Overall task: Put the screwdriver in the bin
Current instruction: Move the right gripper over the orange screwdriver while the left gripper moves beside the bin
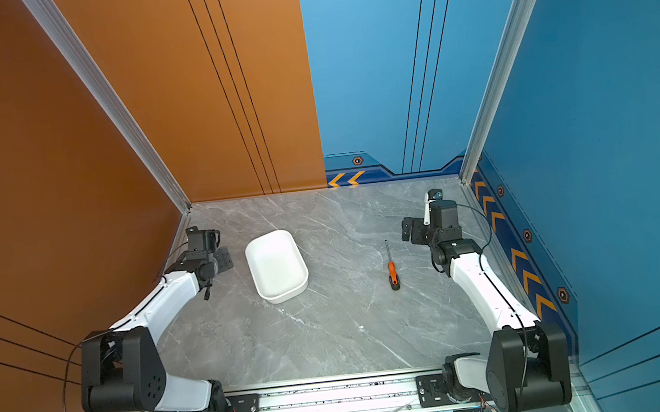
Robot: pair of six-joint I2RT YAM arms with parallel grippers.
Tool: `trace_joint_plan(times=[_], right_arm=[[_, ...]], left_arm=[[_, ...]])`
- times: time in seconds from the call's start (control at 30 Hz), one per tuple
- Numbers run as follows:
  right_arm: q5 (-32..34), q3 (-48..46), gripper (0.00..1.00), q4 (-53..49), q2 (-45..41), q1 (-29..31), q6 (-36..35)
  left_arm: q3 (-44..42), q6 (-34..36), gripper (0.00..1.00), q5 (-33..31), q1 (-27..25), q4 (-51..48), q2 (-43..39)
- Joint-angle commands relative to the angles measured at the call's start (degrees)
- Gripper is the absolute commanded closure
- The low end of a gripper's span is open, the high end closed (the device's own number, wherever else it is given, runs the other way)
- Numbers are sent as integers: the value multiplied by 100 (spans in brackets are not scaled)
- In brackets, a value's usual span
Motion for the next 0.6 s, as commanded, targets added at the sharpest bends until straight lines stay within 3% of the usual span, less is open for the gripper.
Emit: trace_joint_plan(times=[0.0,0.37,0.57], right_arm=[[-148,141,0,-697,78,33,145],[-263,178,0,-948,204,30,264],[-1490,427,0,-1450,650,11,233]], left_arm=[[227,-358,2,567,50,-869,242],[586,-255,2,1312,83,-840,880],[903,-204,2,1789,19,-846,1146]])
